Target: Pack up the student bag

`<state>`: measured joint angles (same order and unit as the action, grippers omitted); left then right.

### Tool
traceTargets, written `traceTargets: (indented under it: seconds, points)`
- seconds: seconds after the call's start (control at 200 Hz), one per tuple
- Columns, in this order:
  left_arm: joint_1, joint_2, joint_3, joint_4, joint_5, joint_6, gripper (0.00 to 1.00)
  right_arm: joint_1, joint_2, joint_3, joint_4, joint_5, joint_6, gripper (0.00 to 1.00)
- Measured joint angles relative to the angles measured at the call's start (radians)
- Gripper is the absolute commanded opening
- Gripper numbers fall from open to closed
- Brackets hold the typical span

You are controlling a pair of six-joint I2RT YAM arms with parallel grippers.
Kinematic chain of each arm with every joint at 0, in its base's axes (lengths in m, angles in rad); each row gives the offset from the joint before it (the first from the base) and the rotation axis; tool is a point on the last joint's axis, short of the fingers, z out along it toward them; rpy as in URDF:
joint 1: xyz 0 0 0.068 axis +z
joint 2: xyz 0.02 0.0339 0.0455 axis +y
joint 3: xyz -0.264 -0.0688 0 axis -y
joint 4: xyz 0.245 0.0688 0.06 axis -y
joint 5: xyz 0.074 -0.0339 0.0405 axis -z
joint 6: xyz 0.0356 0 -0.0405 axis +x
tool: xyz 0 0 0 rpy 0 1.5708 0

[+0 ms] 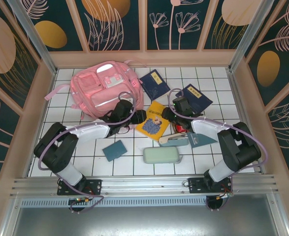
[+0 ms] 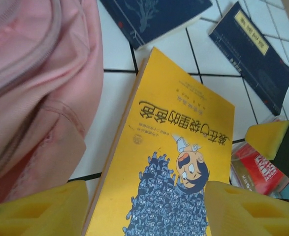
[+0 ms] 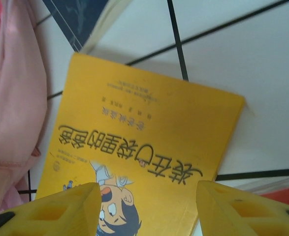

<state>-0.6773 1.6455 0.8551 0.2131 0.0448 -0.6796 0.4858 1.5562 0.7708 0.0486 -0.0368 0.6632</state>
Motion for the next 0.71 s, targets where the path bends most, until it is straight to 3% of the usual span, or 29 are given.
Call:
traceTargets:
  seconds: [0.095, 0.215, 0.706]
  points:
    - [-0.005, 0.054, 0.015, 0.005, 0.012, 0.016, 0.45, 0.000, 0.014, -0.001, -0.001, -0.026, 0.025, 0.54]
    - [-0.011, 0.124, 0.034, 0.011, 0.027, 0.032, 0.41, 0.000, 0.016, -0.014, 0.006, -0.060, 0.060, 0.54]
    - [-0.017, 0.190, 0.038, 0.048, 0.029, 0.051, 0.40, 0.004, 0.060, -0.037, -0.005, -0.108, 0.134, 0.55]
